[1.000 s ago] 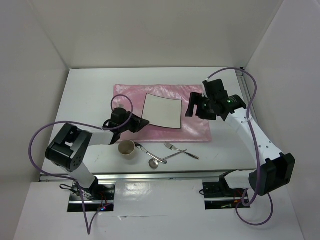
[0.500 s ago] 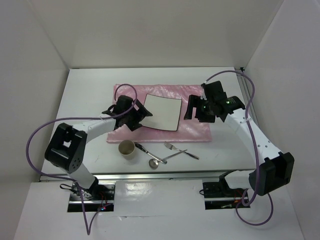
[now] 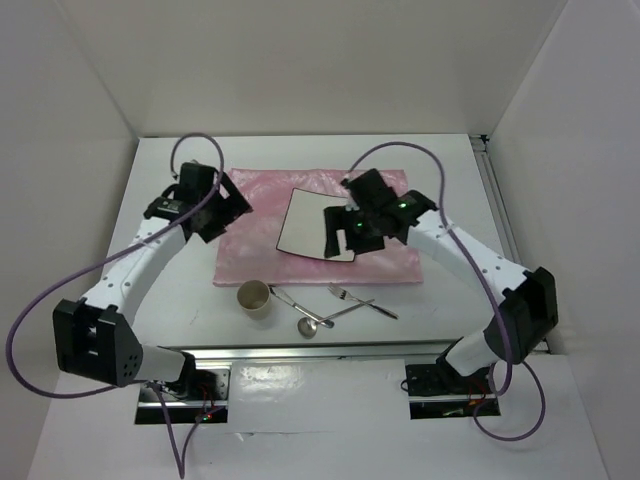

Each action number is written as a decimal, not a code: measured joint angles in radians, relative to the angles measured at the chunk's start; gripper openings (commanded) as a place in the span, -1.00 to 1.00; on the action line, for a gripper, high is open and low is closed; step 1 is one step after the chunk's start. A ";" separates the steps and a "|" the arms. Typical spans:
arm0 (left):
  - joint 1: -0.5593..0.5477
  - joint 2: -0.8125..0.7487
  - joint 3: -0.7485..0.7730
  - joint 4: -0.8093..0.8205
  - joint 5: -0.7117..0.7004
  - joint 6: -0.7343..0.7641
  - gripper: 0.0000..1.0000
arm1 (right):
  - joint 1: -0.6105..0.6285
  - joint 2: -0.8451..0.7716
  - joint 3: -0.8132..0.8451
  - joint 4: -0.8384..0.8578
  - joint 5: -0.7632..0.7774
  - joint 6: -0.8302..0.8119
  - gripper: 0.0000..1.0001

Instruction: Set the dinner table for one person

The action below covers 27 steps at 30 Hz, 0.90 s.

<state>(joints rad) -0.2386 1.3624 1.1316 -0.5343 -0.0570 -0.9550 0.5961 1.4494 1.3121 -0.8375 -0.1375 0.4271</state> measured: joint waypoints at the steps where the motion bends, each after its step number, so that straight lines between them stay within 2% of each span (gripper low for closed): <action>1: 0.034 -0.008 0.044 -0.049 -0.027 0.029 1.00 | 0.063 0.032 0.027 0.009 0.000 0.000 0.79; 5: 0.148 -0.031 0.225 -0.167 -0.092 0.117 1.00 | 0.296 0.174 0.140 0.067 -0.001 0.000 0.84; 8: 0.244 -0.092 0.275 -0.209 -0.106 0.153 1.00 | 0.417 0.286 0.225 0.085 0.002 -0.003 0.91; 13: 0.377 -0.202 0.271 -0.262 -0.093 0.190 1.00 | 0.481 0.422 0.274 0.128 0.011 -0.003 0.82; 17: 0.389 -0.221 0.267 -0.282 -0.064 0.202 1.00 | 0.476 0.479 0.276 0.143 0.029 0.007 0.62; 19: 0.389 -0.220 0.251 -0.286 -0.041 0.214 1.00 | 0.472 0.498 0.278 0.156 0.034 0.010 0.39; 20: 0.389 -0.219 0.245 -0.294 -0.034 0.217 1.00 | 0.471 0.508 0.282 0.163 0.037 0.015 0.09; 23: 0.389 -0.218 0.234 -0.304 -0.012 0.220 1.00 | 0.470 0.538 0.313 0.167 0.044 0.023 -0.44; 24: 0.389 -0.218 0.233 -0.305 -0.006 0.222 1.00 | 0.470 0.546 0.323 0.169 0.048 0.024 -0.78; 25: 0.389 -0.218 0.233 -0.304 -0.002 0.222 1.00 | 0.470 0.550 0.332 0.169 0.052 0.023 -0.94; 27: 0.389 -0.218 0.233 -0.304 0.011 0.223 0.98 | 0.465 0.554 0.352 0.165 0.059 0.032 -1.00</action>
<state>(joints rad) 0.1505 1.1442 1.3651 -0.8383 -0.0460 -0.7322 1.0615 2.0033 1.6646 -0.6724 -0.0784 0.4591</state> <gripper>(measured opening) 1.001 0.073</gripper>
